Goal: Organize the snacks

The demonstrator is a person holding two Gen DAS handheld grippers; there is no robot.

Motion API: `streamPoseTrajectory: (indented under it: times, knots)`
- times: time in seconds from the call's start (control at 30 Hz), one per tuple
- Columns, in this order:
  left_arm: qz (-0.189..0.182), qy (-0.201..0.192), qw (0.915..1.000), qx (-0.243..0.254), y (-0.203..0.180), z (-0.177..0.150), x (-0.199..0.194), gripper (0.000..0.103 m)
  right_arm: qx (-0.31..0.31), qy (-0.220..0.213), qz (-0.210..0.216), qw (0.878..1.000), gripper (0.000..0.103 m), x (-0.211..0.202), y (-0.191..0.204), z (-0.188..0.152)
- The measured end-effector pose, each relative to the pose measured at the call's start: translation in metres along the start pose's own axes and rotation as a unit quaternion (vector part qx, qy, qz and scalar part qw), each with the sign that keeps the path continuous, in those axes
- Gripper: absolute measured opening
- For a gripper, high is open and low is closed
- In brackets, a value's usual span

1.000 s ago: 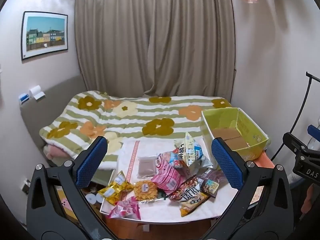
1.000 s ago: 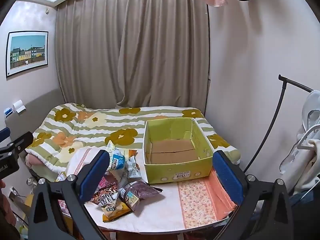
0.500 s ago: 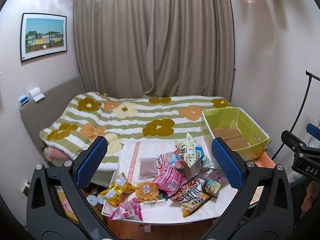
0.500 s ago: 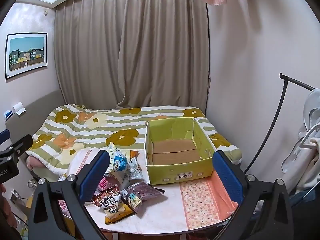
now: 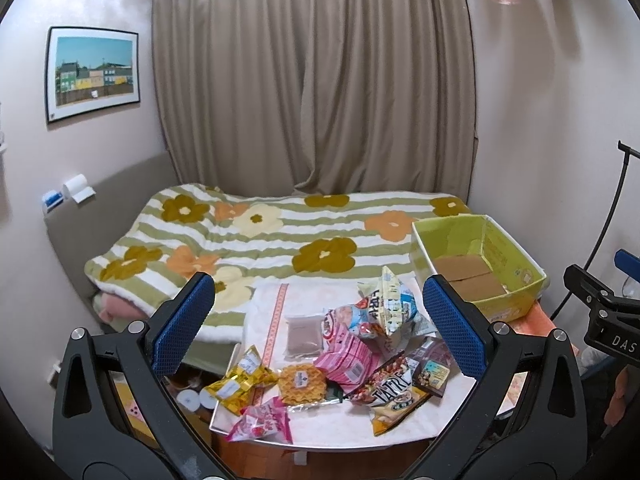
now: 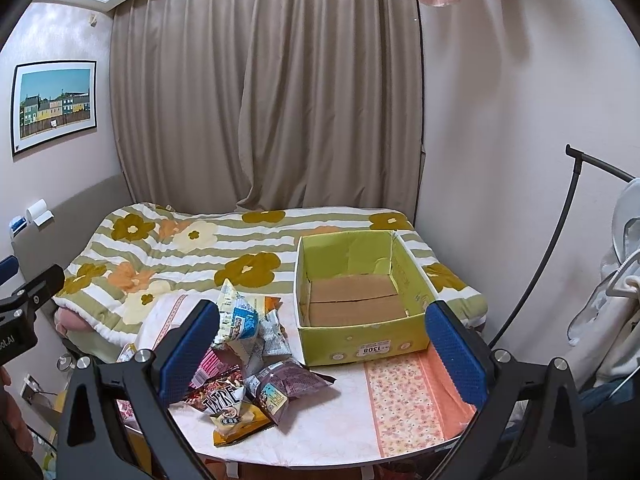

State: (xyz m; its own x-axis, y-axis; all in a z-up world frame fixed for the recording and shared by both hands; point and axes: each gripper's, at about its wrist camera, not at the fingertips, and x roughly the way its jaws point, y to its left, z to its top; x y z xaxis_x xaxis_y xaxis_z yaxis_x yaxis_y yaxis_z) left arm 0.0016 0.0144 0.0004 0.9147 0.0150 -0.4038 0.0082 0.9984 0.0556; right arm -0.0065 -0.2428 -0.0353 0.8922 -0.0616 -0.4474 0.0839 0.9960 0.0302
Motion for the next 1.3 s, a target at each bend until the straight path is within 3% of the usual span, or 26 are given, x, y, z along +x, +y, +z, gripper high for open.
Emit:
streamPoseTrajectory:
  times: [1.3]
  knots:
    - [-0.002,0.016,0.9999,-0.003,-0.007,0.000,0.012,0.103,-0.003,0.006,0.008,1.000,0.103,0.003,0.003,0.006]
